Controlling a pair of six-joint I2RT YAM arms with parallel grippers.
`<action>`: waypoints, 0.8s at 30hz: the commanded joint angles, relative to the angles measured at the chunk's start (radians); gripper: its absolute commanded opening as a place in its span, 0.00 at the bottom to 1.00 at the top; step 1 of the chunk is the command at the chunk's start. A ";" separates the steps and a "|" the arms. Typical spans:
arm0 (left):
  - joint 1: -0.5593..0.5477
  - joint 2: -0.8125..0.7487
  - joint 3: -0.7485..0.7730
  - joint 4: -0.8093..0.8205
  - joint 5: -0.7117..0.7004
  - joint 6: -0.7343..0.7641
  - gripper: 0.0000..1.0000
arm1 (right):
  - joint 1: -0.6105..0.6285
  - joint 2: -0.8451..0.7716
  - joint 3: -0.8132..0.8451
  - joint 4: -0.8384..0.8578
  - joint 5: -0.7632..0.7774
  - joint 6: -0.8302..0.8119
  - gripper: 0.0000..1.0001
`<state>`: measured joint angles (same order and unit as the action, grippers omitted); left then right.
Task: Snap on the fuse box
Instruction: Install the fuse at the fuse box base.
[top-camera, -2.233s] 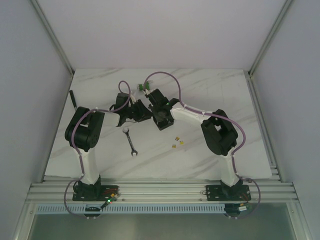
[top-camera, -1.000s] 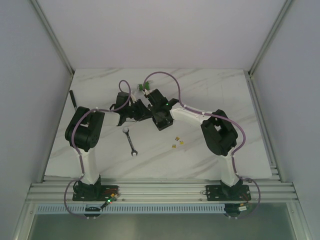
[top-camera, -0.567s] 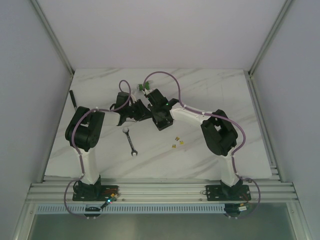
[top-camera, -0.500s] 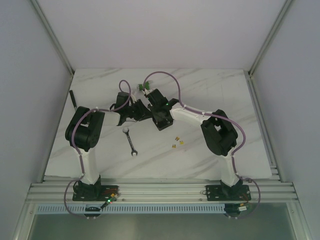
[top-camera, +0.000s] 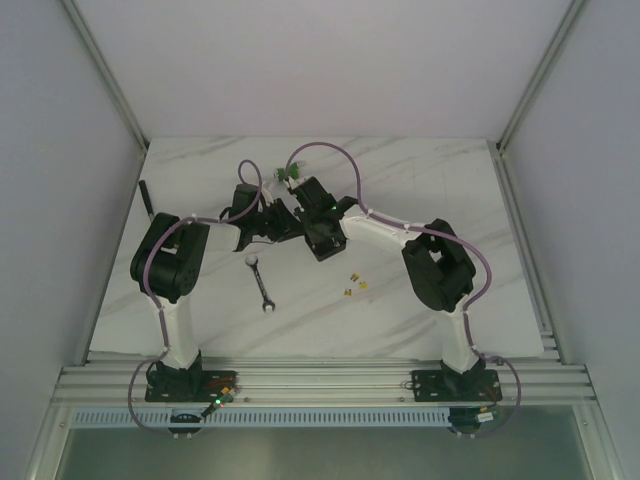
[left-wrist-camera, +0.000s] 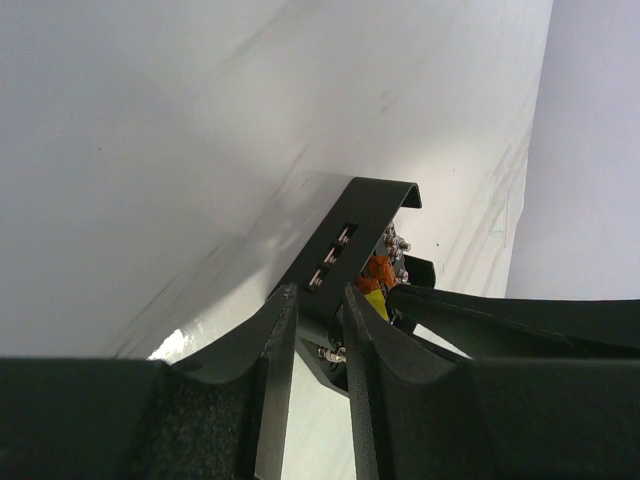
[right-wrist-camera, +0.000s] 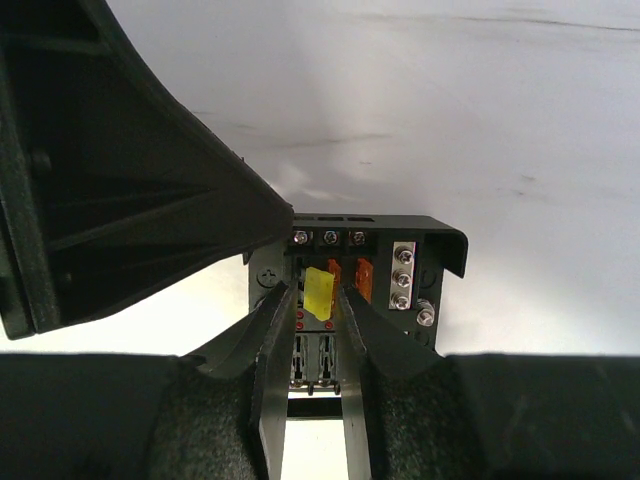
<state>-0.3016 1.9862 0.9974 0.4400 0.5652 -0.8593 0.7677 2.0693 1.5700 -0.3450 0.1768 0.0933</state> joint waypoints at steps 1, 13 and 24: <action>-0.006 0.020 0.025 -0.021 0.019 0.011 0.34 | 0.008 0.013 0.034 0.011 0.014 0.002 0.29; -0.007 0.022 0.025 -0.021 0.021 0.009 0.34 | 0.008 0.035 0.047 -0.002 -0.005 0.000 0.29; -0.007 0.025 0.027 -0.021 0.019 0.006 0.35 | 0.013 0.033 0.051 -0.008 -0.058 -0.009 0.28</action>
<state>-0.3016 1.9869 0.9977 0.4404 0.5655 -0.8597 0.7696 2.0827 1.5852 -0.3462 0.1497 0.0929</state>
